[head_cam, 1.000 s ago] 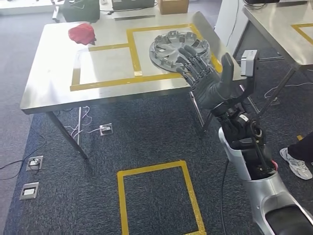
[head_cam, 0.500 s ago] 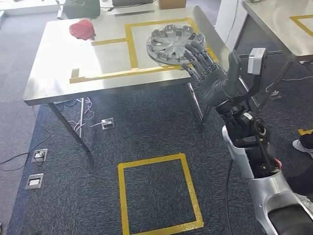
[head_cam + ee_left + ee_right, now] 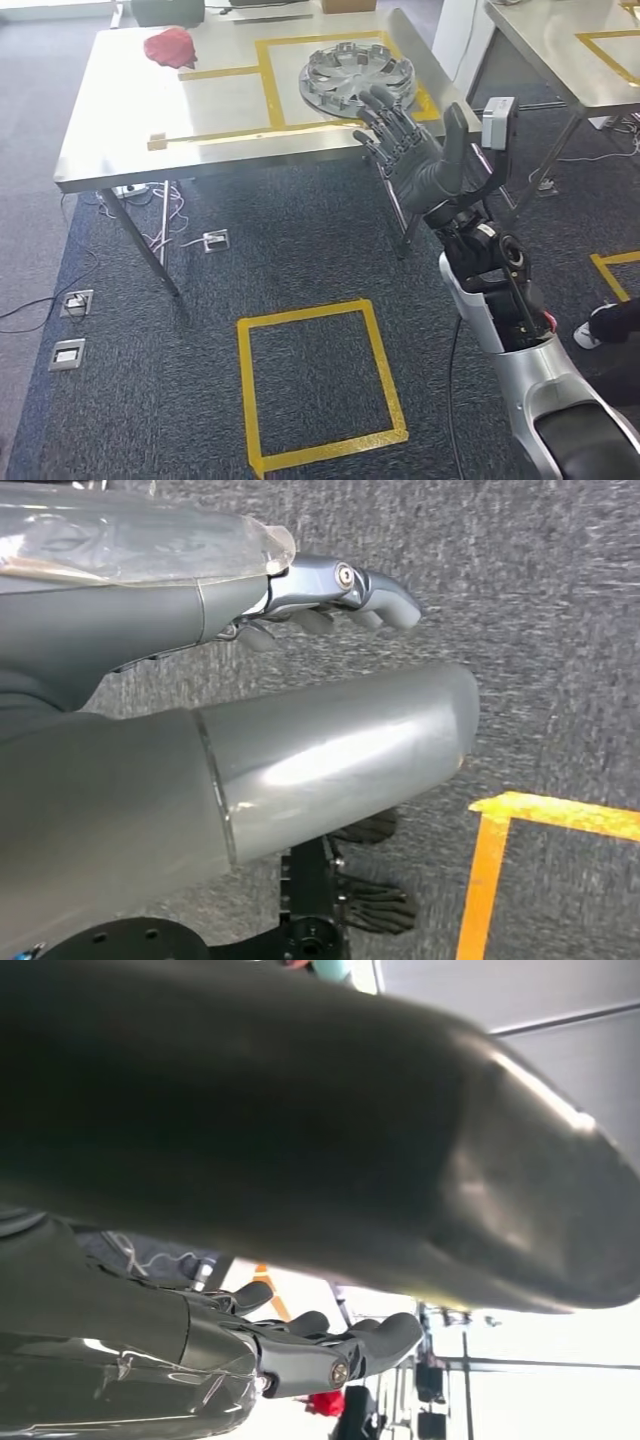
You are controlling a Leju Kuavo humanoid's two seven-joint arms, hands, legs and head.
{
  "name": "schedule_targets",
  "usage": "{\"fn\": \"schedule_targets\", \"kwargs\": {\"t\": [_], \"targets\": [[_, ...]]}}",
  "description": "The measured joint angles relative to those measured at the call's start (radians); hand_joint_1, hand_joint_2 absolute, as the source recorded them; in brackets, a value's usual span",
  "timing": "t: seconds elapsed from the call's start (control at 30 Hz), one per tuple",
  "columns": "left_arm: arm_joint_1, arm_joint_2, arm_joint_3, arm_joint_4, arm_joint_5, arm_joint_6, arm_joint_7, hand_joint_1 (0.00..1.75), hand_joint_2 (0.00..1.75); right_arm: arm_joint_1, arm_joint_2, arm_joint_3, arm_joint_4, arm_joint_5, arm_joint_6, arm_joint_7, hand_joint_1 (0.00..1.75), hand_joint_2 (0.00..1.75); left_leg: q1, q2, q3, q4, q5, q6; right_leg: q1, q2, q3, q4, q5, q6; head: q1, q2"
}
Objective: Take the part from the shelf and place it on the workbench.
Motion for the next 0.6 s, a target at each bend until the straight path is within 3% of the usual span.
{"fn": "schedule_targets", "kwargs": {"t": [0.07, 0.1, 0.13, 0.17, 0.23, 0.3, 0.4, 0.47, 0.5, 0.57, 0.6], "targets": [[0.001, -0.001, 0.0, 0.0, 0.002, 0.0, 0.0, 0.0, 0.0, -0.001, 0.0, 0.001, 0.01, 0.0, 0.003, 0.0, 0.0, 0.0, -0.001, 0.0, -0.021, 0.001, 0.016, 0.005, -0.002, 0.001, -0.04, 0.144, -0.094, 0.006, 0.009, 0.0], [0.003, -0.001, 0.0, 0.0, 0.003, 0.0, 0.0, 0.0, 0.0, -0.001, 0.0, 0.001, 0.015, 0.0, 0.004, 0.0, 0.0, 0.0, -0.002, 0.0, -0.031, 0.001, 0.024, 0.004, -0.003, 0.001, -0.048, 0.197, -0.116, 0.008, 0.012, 0.0], [0.004, -0.001, 0.0, 0.0, 0.004, 0.0, 0.0, 0.0, 0.0, -0.001, 0.0, 0.002, 0.02, 0.0, 0.004, 0.0, 0.0, 0.0, -0.002, 0.0, -0.041, 0.002, 0.031, 0.003, -0.004, 0.0, -0.04, 0.215, -0.116, 0.009, 0.015, 0.0], [0.006, -0.001, 0.0, 0.0, 0.004, 0.0, 0.0, 0.0, 0.0, -0.001, 0.0, 0.003, 0.024, 0.0, 0.006, -0.001, 0.0, 0.0, -0.002, 0.0, -0.05, 0.003, 0.037, 0.002, -0.004, 0.0, -0.011, 0.191, -0.095, 0.008, 0.019, 0.0], [0.008, -0.002, 0.0, 0.0, 0.006, 0.0, 0.0, 0.0, 0.0, -0.004, 0.0, 0.004, 0.031, 0.0, 0.01, -0.003, 0.0, 0.0, -0.002, -0.001, -0.062, 0.005, 0.049, -0.004, -0.004, 0.001, 0.09, 0.046, -0.044, 0.002, 0.028, 0.0], [0.009, -0.002, 0.0, 0.0, 0.008, 0.0, -0.001, 0.0, 0.0, -0.01, 0.0, 0.005, 0.035, 0.001, 0.015, -0.005, 0.0, 0.0, -0.003, -0.002, -0.07, 0.006, 0.06, -0.014, 0.001, 0.002, 0.168, -0.085, -0.029, -0.006, 0.032, 0.0], [0.011, -0.003, 0.0, 0.0, 0.01, 0.001, -0.002, 0.0, 0.0, -0.014, 0.001, 0.005, 0.042, 0.001, 0.018, -0.006, 0.0, 0.0, -0.003, -0.002, -0.076, 0.004, 0.078, -0.033, 0.005, 0.003, 0.177, -0.12, -0.024, -0.02, 0.033, 0.0], [0.013, -0.002, 0.0, 0.0, 0.011, 0.002, -0.002, 0.0, 0.0, -0.017, 0.003, 0.005, 0.046, 0.001, 0.02, -0.007, 0.0, 0.0, -0.002, -0.003, -0.093, 0.033, 0.048, -0.043, 0.0, -0.001, 0.164, -0.125, -0.007, -0.035, 0.027, 0.0], [0.013, -0.002, 0.0, 0.0, 0.012, 0.002, -0.002, 0.0, 0.0, -0.019, 0.004, 0.006, 0.048, 0.001, 0.021, -0.007, 0.0, 0.0, -0.001, -0.003, -0.114, 0.08, 0.008, -0.048, -0.003, -0.003, 0.154, -0.127, 0.004, -0.041, 0.02, 0.0], [0.013, -0.001, 0.0, 0.0, 0.013, 0.003, -0.002, 0.0, 0.0, -0.02, 0.006, 0.006, 0.054, 0.001, 0.023, -0.008, 0.0, 0.0, 0.0, -0.004, -0.169, 0.224, -0.086, -0.055, -0.002, -0.004, 0.128, -0.126, 0.022, -0.047, 0.004, 0.0], [0.014, -0.001, 0.0, 0.0, 0.013, 0.003, -0.002, 0.0, 0.0, -0.02, 0.006, 0.006, 0.056, 0.001, 0.023, -0.008, 0.0, 0.0, 0.001, -0.004, -0.189, 0.288, -0.113, -0.058, -0.002, -0.005, 0.116, -0.126, 0.031, -0.048, -0.001, 0.0]]}}
